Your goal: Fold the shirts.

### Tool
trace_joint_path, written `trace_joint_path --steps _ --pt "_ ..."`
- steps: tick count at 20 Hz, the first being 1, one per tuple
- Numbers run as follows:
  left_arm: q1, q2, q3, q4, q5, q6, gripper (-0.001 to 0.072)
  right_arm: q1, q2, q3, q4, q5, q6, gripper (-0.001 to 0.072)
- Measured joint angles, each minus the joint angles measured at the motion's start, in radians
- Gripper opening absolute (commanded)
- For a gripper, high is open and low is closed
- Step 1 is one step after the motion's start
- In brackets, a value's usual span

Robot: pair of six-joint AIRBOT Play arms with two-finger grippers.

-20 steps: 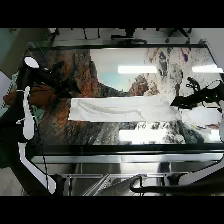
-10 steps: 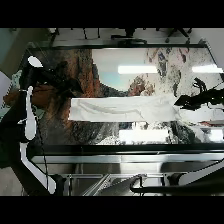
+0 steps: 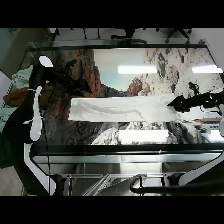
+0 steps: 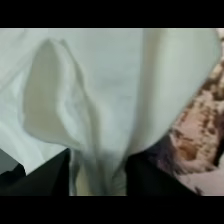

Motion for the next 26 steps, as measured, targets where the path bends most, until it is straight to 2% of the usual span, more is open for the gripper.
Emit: trace_joint_path --steps 1,2,8,13,19,23,26 --pt "-0.019 -0.006 0.0 0.0 0.014 0.0 0.005 0.005 -0.002 -0.001 0.001 -0.002 -0.011 0.0017" --pt "-0.043 -0.014 0.0 0.001 0.032 0.0 0.0013 0.011 -0.003 0.0 0.017 -0.003 -0.017 0.002" --pt "-0.224 -0.119 0.0 0.001 0.179 0.008 0.0013 0.034 0.072 0.023 0.105 0.039 -0.032 0.0018" --pt "-0.389 -0.219 0.0 0.001 0.384 0.011 0.0012 0.037 0.21 0.125 0.125 0.151 0.042 0.0018" --pt "-0.524 -0.266 0.007 -0.005 0.6 0.011 0.0012 0.05 0.359 0.226 0.235 0.236 0.109 0.0018" --pt "-0.536 -0.233 0.058 -0.022 0.587 0.011 0.0012 0.093 0.38 0.238 0.253 0.243 0.144 0.0019" --pt "-0.455 -0.115 0.077 -0.083 0.497 0.029 0.0012 0.165 0.375 0.241 0.259 0.227 0.166 0.0018"
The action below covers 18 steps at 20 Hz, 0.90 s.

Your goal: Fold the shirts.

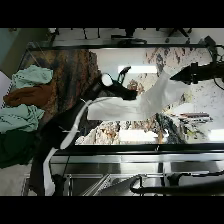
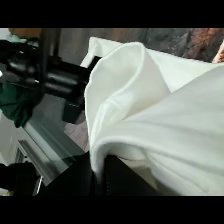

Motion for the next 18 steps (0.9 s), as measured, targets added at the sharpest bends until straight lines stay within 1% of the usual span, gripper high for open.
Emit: trace_joint_path --steps 2,4,7,8,9,10,11,12,14,16,18 --pt "0.104 0.121 0.006 -0.075 -0.077 0.017 0.0012 0.083 -0.012 0.001 0.001 -0.039 0.029 0.0018" --pt "0.224 0.246 0.009 -0.168 -0.138 0.035 0.0013 0.206 -0.033 0.001 0.003 -0.107 0.052 0.0019" --pt "0.404 0.416 0.01 -0.285 -0.199 0.05 0.0013 0.459 -0.098 0.001 0.005 -0.277 0.066 0.0027" --pt "0.452 0.463 0.008 -0.308 -0.215 0.052 0.0013 0.549 -0.133 0.001 0.003 -0.354 0.065 0.0129" --pt "0.498 0.511 -0.006 -0.327 -0.23 0.055 0.0013 0.644 -0.177 0.001 -0.011 -0.444 0.065 0.0364" --pt "0.537 0.558 -0.031 -0.342 -0.243 0.062 0.0013 0.73 -0.226 0.001 -0.029 -0.538 0.061 0.0484" --pt "0.567 0.597 -0.061 -0.349 -0.252 0.071 0.0013 0.814 -0.283 0.002 -0.049 -0.635 0.058 0.0481" --pt "0.591 0.632 -0.093 -0.357 -0.259 0.079 0.0013 0.877 -0.332 0.002 -0.066 -0.7 0.052 0.0481" --pt "0.628 0.695 -0.168 -0.367 -0.271 0.102 0.0013 0.941 -0.389 0.003 -0.089 -0.78 0.045 0.0482" --pt "0.647 0.737 -0.232 -0.372 -0.276 0.122 0.0012 0.935 -0.4 0.004 -0.107 -0.78 0.043 0.0481" --pt "0.655 0.76 -0.279 -0.375 -0.281 0.135 0.0013 0.871 -0.369 0.004 -0.117 -0.729 0.048 0.0482"
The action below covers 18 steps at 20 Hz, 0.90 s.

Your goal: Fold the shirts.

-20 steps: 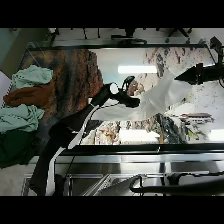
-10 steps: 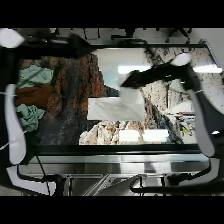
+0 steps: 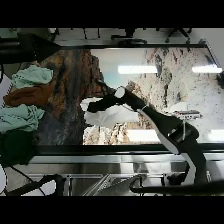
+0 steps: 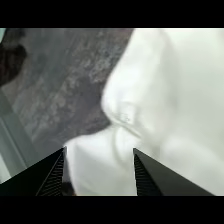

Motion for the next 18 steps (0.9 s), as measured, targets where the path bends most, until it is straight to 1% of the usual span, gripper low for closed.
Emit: trace_joint_path --steps 2,3,4,5,8,11,15,18 --pt "0.002 0.008 -0.028 -0.003 -0.001 0.011 0.0012 -0.095 0.05 0.0 -0.006 0.076 0.008 0.0485" --pt "0.002 0.008 -0.037 -0.003 -0.002 0.013 0.0013 -0.154 0.083 0.0 -0.011 0.121 0.014 0.0529" --pt "0.003 0.005 -0.043 -0.003 -0.002 0.016 0.0012 -0.219 0.115 0.0 -0.026 0.165 0.027 0.0665" --pt "0.003 0.001 -0.048 -0.003 -0.004 0.018 0.0012 -0.28 0.141 0.0 -0.057 0.202 0.047 0.069" --pt "0.003 -0.011 -0.055 -0.004 -0.004 0.021 0.0013 -0.436 0.19 -0.022 -0.2 0.327 0.127 0.069" --pt "0.003 -0.016 -0.058 -0.011 -0.002 0.028 0.0012 -0.508 0.201 -0.097 -0.279 0.364 0.164 0.069" --pt "0.003 -0.018 -0.058 -0.012 -0.001 0.031 0.0013 -0.513 0.149 -0.181 -0.282 0.34 0.156 0.069" --pt "0.003 -0.018 -0.058 -0.014 -0.003 0.034 0.0013 -0.479 0.085 -0.201 -0.24 0.319 0.128 0.069"
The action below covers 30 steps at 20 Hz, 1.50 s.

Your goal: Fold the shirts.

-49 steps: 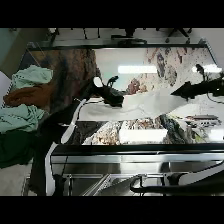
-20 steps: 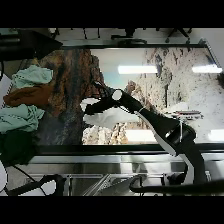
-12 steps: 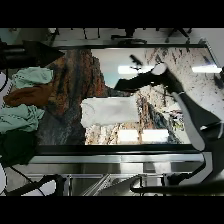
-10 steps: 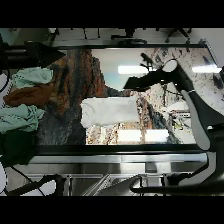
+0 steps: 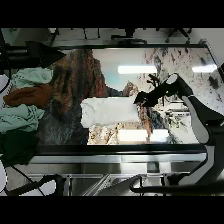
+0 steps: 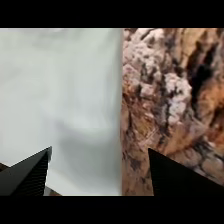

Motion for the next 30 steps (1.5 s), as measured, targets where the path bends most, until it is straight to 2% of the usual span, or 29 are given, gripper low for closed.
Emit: trace_joint_path --steps 2,3,4,5,9,13,17,20,24,28,29,30 --pt "0.0 0.0 0.0 -0.001 -0.002 0.002 0.0013 0.023 -0.035 -0.004 0.034 -0.02 -0.011 0.0688" --pt "0.0 0.0 0.0 -0.001 -0.002 0.002 0.0013 0.033 -0.049 -0.004 0.047 -0.027 -0.014 0.054" --pt "0.0 0.0 0.0 -0.001 -0.001 0.003 0.0013 0.041 -0.061 -0.005 0.059 -0.04 -0.026 0.0204" --pt "0.0 0.0 0.0 0.0 -0.002 0.004 0.0013 0.044 -0.071 -0.004 0.065 -0.049 -0.045 0.0022" --pt "0.0 0.0 0.0 0.0 -0.002 0.004 0.0012 0.013 -0.051 0.046 0.116 -0.054 -0.113 0.0017" --pt "0.0 0.0 0.0 0.0 -0.002 0.004 0.0012 -0.133 0.056 0.085 0.137 -0.048 -0.124 0.0016" --pt "0.0 0.0 0.0 0.001 -0.002 0.005 0.0013 -0.384 0.186 0.069 0.042 -0.034 -0.048 0.0015" --pt "0.0 0.0 0.0 0.001 -0.003 0.013 0.0013 -0.581 0.284 -0.021 -0.038 -0.032 0.018 0.0015" --pt "0.0 0.0 0.0 0.002 -0.003 0.024 0.0012 -0.808 0.447 -0.247 -0.186 -0.084 0.148 0.0016" --pt "0.0 0.0 0.0 0.002 -0.003 0.032 0.0013 -0.944 0.603 -0.509 -0.297 -0.141 0.254 0.0024" --pt "0.0 0.0 0.0 0.002 -0.003 0.033 0.0013 -0.96 0.625 -0.562 -0.31 -0.148 0.265 0.0119" --pt "0.0 0.0 0.0 0.002 -0.004 0.035 0.0013 -0.971 0.638 -0.603 -0.32 -0.148 0.276 0.0355"
